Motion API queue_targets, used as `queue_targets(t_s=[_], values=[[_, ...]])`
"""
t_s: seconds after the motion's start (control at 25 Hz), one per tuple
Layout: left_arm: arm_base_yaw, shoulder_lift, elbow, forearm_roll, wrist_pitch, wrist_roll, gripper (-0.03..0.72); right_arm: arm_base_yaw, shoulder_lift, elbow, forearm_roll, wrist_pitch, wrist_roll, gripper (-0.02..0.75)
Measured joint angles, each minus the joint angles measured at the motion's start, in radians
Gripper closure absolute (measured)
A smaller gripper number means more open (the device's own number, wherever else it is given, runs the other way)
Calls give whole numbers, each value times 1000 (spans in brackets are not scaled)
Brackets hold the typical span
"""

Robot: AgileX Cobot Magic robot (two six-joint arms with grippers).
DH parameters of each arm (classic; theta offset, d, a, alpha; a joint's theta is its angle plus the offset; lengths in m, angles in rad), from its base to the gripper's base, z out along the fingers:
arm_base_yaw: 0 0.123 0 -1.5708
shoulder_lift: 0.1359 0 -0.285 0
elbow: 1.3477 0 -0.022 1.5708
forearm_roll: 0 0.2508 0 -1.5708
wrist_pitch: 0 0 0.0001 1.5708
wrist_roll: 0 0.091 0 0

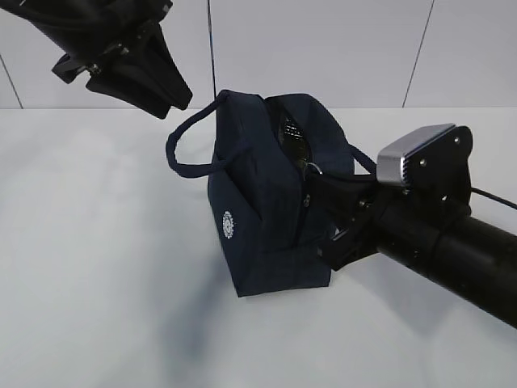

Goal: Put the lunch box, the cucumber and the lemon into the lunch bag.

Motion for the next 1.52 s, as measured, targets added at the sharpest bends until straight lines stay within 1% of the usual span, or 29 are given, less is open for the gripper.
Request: queue_targets(t_s=[0.2,0.44,0.56,0.72,0.84,0.96,1.28,1.52], values=[[0,0,0,2,0,0,453,0,-27,0,19,21,-6,738],[0,0,0,2,2,0,453,0,-27,-82,23,66,-6,738],[-7,0,0,17,2,0,453,0,-27,-145,23,151,-6,738],[-53,0,0,80,2,0,452,0,-27,-221,23,276,-6,738],[-91,0,0,123,2,0,453,0,-27,-254,23,330,-3,738],[-111,0,0,153,4,0,453,0,-27,-284,23,377,38,738],[-122,0,0,211,4,0,453,0,-27,-382,23,583,144,738],[-138,-8,4,224,4,0,453,0,-27,-470,25,721,153,738]])
